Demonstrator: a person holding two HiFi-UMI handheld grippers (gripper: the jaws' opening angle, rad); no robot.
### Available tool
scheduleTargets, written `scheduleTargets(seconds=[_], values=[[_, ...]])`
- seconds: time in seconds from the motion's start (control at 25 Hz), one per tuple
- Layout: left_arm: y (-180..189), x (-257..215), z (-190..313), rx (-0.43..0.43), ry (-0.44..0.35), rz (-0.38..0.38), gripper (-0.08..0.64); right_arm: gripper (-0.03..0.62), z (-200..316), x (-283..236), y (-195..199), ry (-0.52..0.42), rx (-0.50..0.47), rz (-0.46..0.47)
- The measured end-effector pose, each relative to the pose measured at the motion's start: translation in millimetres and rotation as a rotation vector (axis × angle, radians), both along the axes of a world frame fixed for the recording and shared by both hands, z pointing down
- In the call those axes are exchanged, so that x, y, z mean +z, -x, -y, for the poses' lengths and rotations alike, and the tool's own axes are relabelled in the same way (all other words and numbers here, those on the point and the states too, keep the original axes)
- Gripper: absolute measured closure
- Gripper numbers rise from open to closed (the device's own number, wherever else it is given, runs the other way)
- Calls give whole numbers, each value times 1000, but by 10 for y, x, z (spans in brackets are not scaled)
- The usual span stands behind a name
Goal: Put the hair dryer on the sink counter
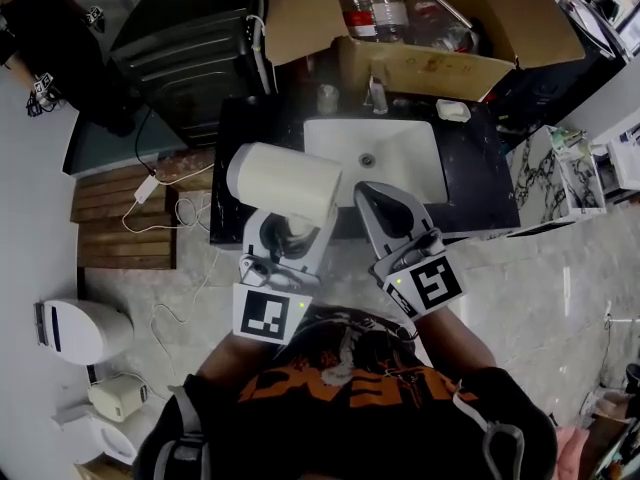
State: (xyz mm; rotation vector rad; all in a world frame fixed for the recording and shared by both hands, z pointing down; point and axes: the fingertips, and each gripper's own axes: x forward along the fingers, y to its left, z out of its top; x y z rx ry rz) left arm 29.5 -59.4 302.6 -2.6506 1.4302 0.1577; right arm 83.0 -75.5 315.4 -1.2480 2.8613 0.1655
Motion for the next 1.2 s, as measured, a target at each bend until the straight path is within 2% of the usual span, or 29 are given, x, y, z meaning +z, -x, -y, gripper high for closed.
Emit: scheduleTargets(seconds=[0.4, 0.76, 1.2], values=[[360, 7, 459, 25, -10, -1, 334, 578, 456, 85, 349, 31, 35, -13], [627, 40, 723, 53, -19, 13, 334, 578, 720, 123, 591, 26, 67, 15], [1019, 304, 955, 39, 30, 22, 334, 578, 940, 390, 883, 85, 92, 8]])
